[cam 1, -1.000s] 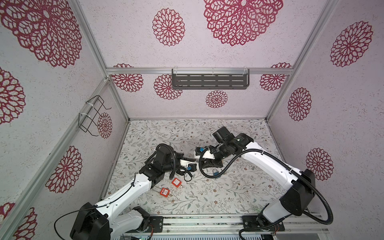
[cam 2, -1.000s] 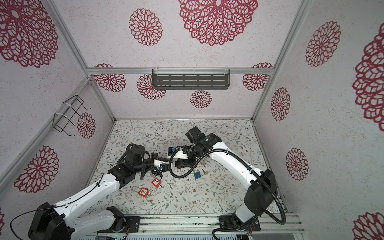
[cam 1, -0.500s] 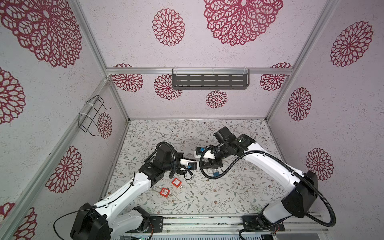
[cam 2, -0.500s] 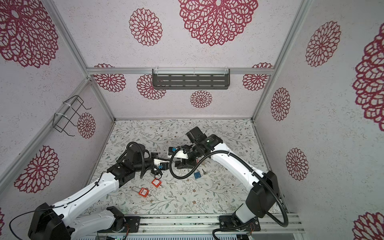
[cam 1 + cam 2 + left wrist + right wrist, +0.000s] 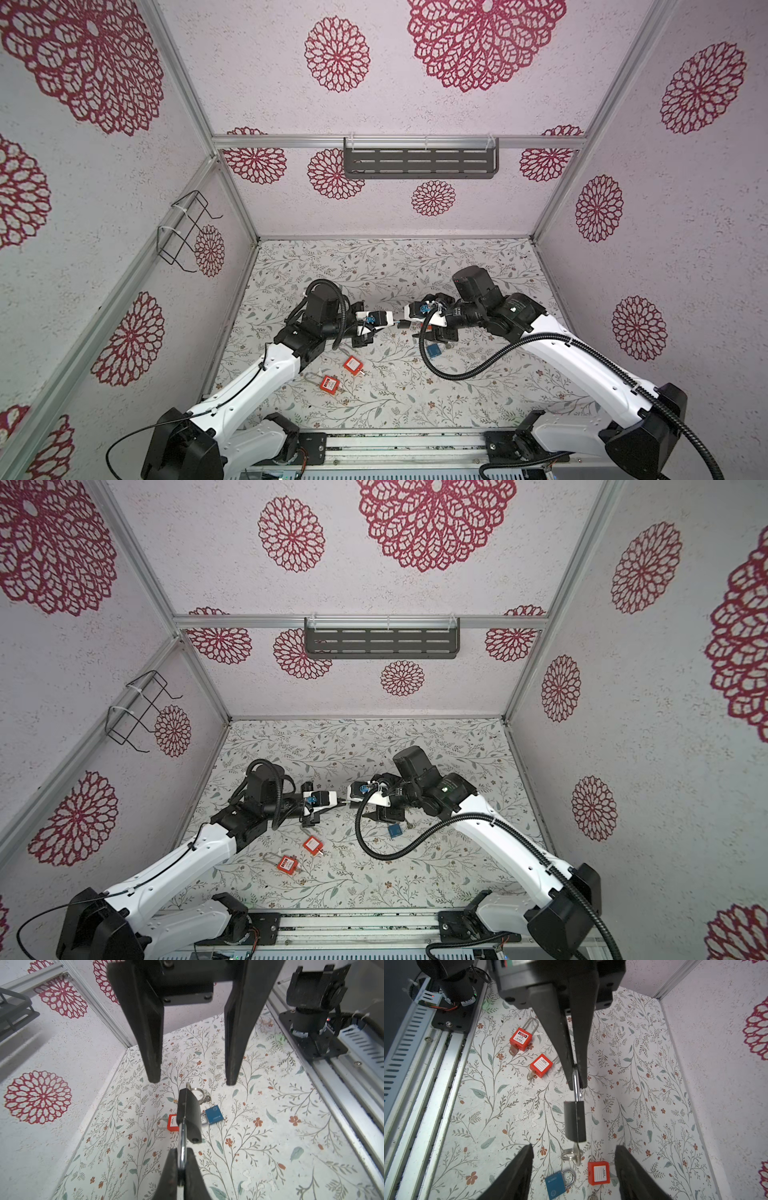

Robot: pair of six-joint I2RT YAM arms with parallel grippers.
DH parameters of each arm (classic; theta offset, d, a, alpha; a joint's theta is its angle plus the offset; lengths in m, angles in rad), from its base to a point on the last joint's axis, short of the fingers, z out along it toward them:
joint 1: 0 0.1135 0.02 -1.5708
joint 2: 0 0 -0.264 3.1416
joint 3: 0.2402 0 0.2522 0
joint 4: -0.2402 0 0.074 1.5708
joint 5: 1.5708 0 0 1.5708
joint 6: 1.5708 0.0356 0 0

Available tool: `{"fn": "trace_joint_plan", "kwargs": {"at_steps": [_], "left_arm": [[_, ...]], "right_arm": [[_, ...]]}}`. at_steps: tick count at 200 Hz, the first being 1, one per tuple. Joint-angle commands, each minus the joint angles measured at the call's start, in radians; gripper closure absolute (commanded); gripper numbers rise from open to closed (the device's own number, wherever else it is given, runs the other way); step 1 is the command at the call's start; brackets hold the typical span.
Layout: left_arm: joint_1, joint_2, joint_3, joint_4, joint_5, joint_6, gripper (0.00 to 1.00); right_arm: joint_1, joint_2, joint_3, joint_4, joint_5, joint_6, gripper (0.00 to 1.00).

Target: Lock with the key

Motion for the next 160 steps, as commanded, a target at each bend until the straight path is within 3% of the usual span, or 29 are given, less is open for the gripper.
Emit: {"fn": "trace_joint_plan", "kwargs": {"at_steps": [1, 57, 112, 160], "left_arm": [[0.005, 0.013, -0.003, 0.06, 0.1, -0.099, 1.0], [0.004, 0.024, -0.004, 0.071, 0.134, -0.149, 1.0], [0.005, 0.037, -0.001, 0.074, 0.147, -0.156, 1.0], [0.004, 0.034, -0.004, 0.073, 0.138, -0.158, 1.0]], "right_arm": [[-0.003, -0.007, -0.004, 0.04, -0.014, 0.033, 0.41], [-0.003, 0.036, 0.01, 0.06, -0.07, 0.044, 0.52], [-0.003, 0.046, 0.008, 0.058, -0.097, 0.035, 0.7], [-0.003, 0.048, 0.005, 0.043, -0.105, 0.022, 0.77]]}}
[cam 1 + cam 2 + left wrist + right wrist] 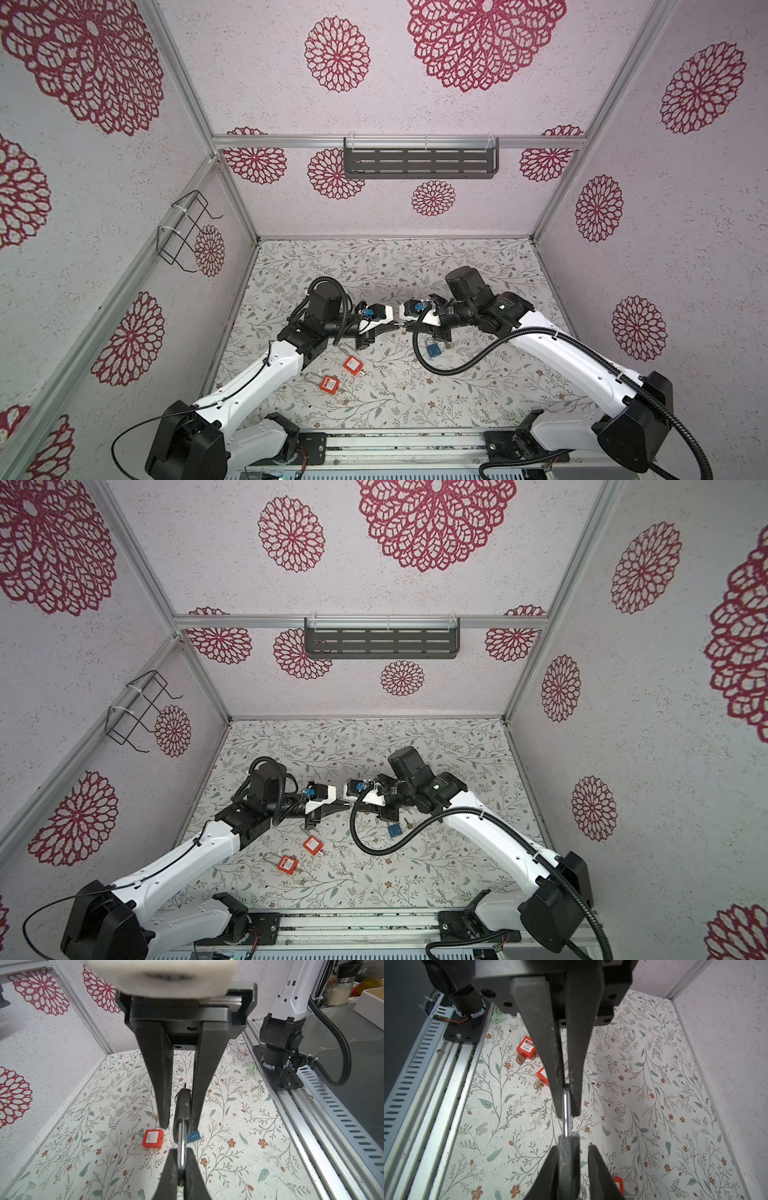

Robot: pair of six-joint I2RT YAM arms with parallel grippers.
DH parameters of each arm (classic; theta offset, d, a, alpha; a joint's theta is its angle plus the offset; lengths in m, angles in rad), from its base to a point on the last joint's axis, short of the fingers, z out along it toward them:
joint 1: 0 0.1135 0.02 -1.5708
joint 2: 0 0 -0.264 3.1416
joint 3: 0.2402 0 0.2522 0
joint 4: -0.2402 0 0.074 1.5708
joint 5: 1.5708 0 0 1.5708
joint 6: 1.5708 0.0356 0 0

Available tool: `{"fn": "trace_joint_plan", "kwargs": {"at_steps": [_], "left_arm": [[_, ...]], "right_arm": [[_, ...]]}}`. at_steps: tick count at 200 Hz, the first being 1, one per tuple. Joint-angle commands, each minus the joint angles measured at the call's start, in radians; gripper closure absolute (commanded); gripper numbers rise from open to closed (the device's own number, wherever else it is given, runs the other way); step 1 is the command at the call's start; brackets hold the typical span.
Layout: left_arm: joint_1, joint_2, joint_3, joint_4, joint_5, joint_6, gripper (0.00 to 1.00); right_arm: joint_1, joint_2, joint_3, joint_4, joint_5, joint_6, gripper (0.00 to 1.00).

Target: Lock with the key

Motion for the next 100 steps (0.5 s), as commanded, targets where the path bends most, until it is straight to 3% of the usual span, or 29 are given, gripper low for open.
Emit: {"fn": "trace_joint_plan", "kwargs": {"at_steps": [1, 31, 47, 60, 100], "left_arm": [[0.003, 0.0, -0.004, 0.031, 0.025, -0.013, 1.0], [0.004, -0.003, -0.004, 0.03, 0.016, -0.013, 1.0], [0.005, -0.015, -0.015, 0.052, -0.014, -0.048, 0.69], [0.008, -0.038, -0.05, 0.128, -0.047, -0.081, 0.59], [0.017, -0.103, -0.087, 0.061, -0.082, -0.04, 0.57]], "right_arm": [[-0.003, -0.005, 0.015, -0.006, -0.033, -0.012, 0.77], [-0.003, -0.005, 0.013, -0.007, -0.04, -0.015, 0.83], [-0.003, -0.006, 0.013, -0.007, -0.041, -0.013, 0.84], [-0.003, -0.006, 0.012, -0.007, -0.038, -0.012, 0.85], [-0.005, -0.001, 0.01, -0.004, -0.044, -0.004, 0.86]]}}
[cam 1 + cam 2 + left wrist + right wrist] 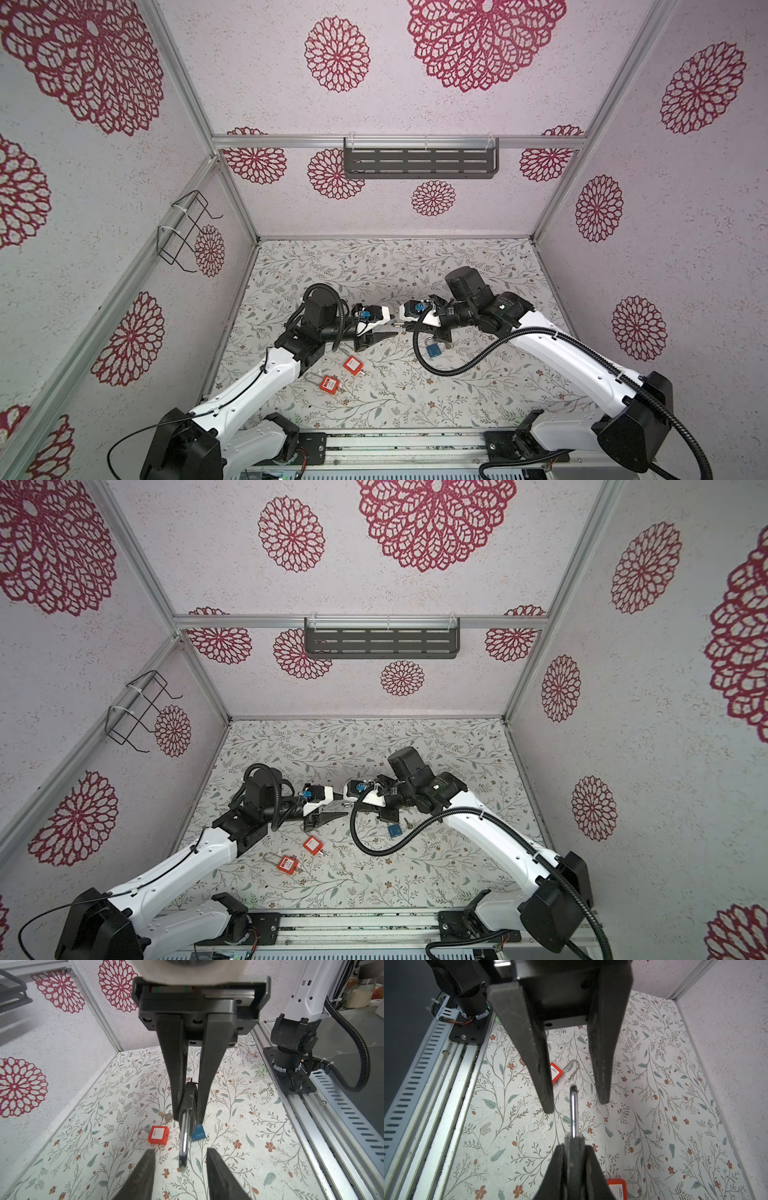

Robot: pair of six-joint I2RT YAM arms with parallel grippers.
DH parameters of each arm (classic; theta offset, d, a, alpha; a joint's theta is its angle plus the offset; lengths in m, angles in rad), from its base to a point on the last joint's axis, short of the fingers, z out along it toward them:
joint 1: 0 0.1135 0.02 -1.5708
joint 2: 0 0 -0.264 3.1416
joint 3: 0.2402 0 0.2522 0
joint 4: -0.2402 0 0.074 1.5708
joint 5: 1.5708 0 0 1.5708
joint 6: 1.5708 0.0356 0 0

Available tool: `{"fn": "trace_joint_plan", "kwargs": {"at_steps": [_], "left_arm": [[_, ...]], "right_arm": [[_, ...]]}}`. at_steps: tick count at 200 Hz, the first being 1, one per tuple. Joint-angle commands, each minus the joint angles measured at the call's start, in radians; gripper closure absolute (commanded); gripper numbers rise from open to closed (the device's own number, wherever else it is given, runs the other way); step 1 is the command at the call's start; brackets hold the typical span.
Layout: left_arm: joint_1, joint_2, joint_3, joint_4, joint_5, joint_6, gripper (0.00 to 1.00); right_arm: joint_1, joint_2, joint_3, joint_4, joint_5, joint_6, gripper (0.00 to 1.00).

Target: Lock with the key

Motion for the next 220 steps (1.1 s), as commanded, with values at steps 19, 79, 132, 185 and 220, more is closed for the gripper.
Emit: {"fn": "trace_joint_plan", "kwargs": {"at_steps": [19, 79, 132, 185, 220], "left_arm": [[0.009, -0.051, -0.017, -0.034, -0.023, 0.025, 0.61], [0.009, -0.013, 0.009, -0.039, 0.014, 0.027, 0.76], [0.009, -0.006, 0.016, -0.054, 0.026, 0.028, 0.81], [0.008, 0.013, 0.035, -0.065, 0.054, 0.022, 0.89], [0.009, 0.027, 0.043, -0.065, 0.071, 0.015, 0.95]], "right_arm": [[-0.004, 0.004, 0.014, 0.003, -0.039, -0.001, 0.86], [-0.004, 0.014, 0.026, -0.006, -0.043, -0.008, 0.86], [-0.004, 0.015, 0.028, -0.009, -0.039, -0.013, 0.87], [-0.004, 0.019, 0.031, -0.011, -0.036, -0.022, 0.87], [-0.004, 0.017, 0.029, -0.005, -0.034, -0.025, 0.87]]}}
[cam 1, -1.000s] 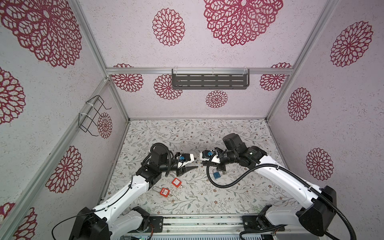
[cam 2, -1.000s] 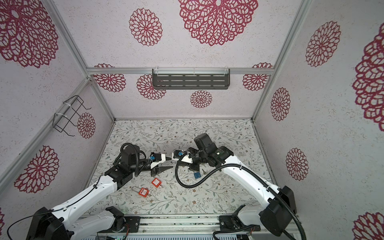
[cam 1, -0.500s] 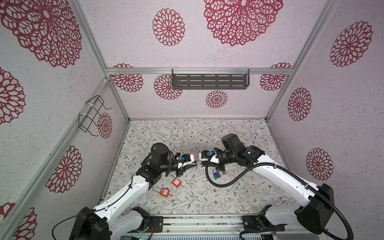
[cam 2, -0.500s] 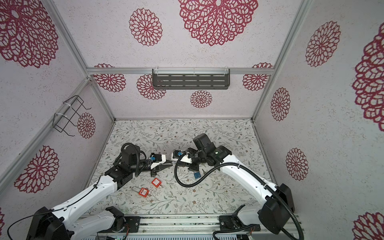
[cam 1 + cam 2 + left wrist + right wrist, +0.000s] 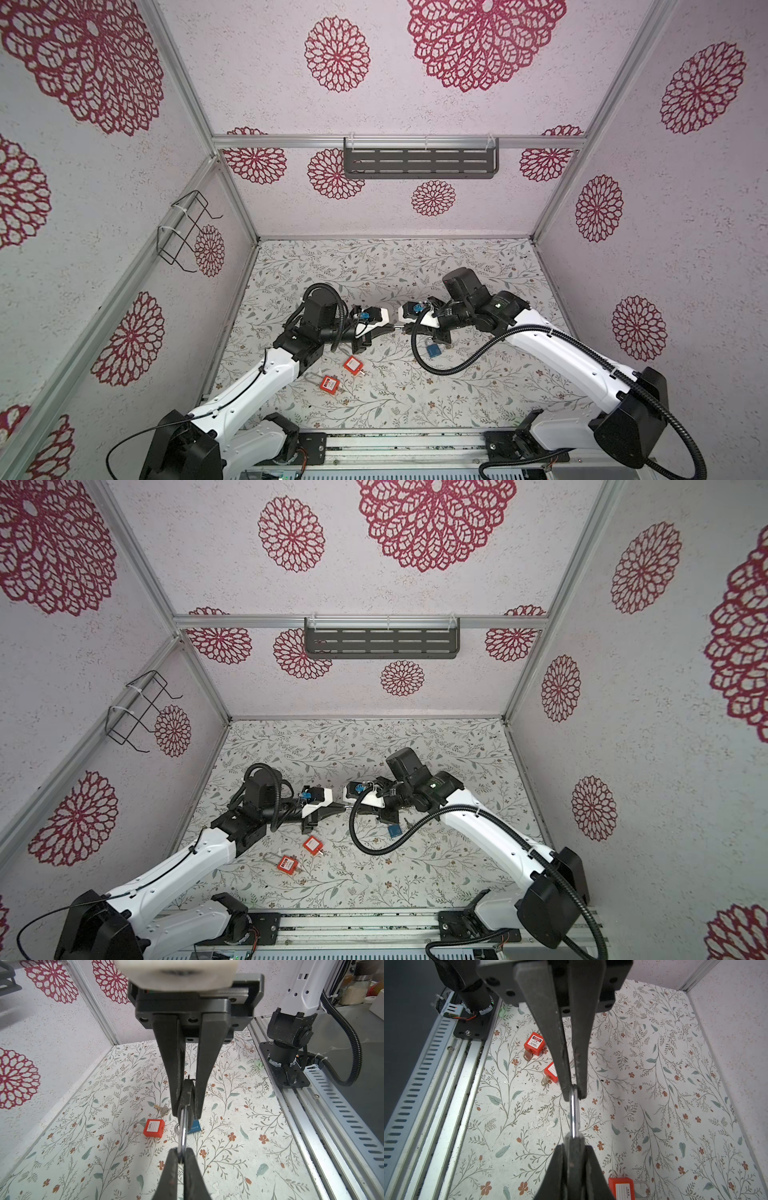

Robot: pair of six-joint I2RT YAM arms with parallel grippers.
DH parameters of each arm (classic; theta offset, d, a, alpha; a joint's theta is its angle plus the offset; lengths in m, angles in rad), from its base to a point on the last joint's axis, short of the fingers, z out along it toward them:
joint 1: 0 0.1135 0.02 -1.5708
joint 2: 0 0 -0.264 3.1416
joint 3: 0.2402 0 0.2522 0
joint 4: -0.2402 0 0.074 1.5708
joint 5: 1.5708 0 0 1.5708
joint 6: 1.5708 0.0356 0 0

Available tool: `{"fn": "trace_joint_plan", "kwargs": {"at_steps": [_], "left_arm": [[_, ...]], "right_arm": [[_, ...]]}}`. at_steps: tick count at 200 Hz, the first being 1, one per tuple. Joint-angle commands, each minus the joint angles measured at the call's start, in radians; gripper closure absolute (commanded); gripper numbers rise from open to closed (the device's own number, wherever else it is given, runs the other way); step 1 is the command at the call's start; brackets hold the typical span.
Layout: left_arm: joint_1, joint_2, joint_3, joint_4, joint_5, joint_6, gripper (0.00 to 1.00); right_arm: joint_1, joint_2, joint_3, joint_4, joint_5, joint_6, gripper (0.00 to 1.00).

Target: Lock with the key

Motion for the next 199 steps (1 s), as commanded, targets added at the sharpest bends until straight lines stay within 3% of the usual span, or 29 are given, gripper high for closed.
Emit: {"fn": "trace_joint_plan", "kwargs": {"at_steps": [1, 43, 64, 104, 132, 157, 199], "left_arm": [[0.005, 0.014, 0.033, -0.007, 0.045, -0.008, 0.95], [0.005, 0.024, 0.041, -0.008, 0.06, -0.022, 0.93], [0.004, 0.021, 0.041, -0.007, 0.046, -0.021, 0.83], [0.004, 0.015, 0.041, -0.015, 0.035, -0.01, 0.9], [0.004, 0.017, 0.043, -0.015, 0.036, -0.012, 0.88], [0.003, 0.022, 0.047, -0.009, 0.038, -0.018, 0.81], [0.002, 0.025, 0.049, -0.009, 0.04, -0.018, 0.83]], "right_arm": [[-0.004, -0.007, 0.028, 0.02, -0.025, -0.017, 0.87], [-0.004, -0.007, 0.027, 0.028, -0.022, -0.02, 0.87], [-0.004, -0.007, 0.027, 0.026, -0.023, -0.023, 0.87], [-0.004, -0.013, 0.028, 0.03, -0.018, -0.021, 0.87], [-0.004, -0.004, 0.036, 0.019, -0.016, -0.025, 0.87], [-0.004, 0.005, 0.043, 0.016, -0.021, -0.027, 0.87], [-0.004, 0.008, 0.046, 0.017, -0.021, -0.029, 0.87]]}}
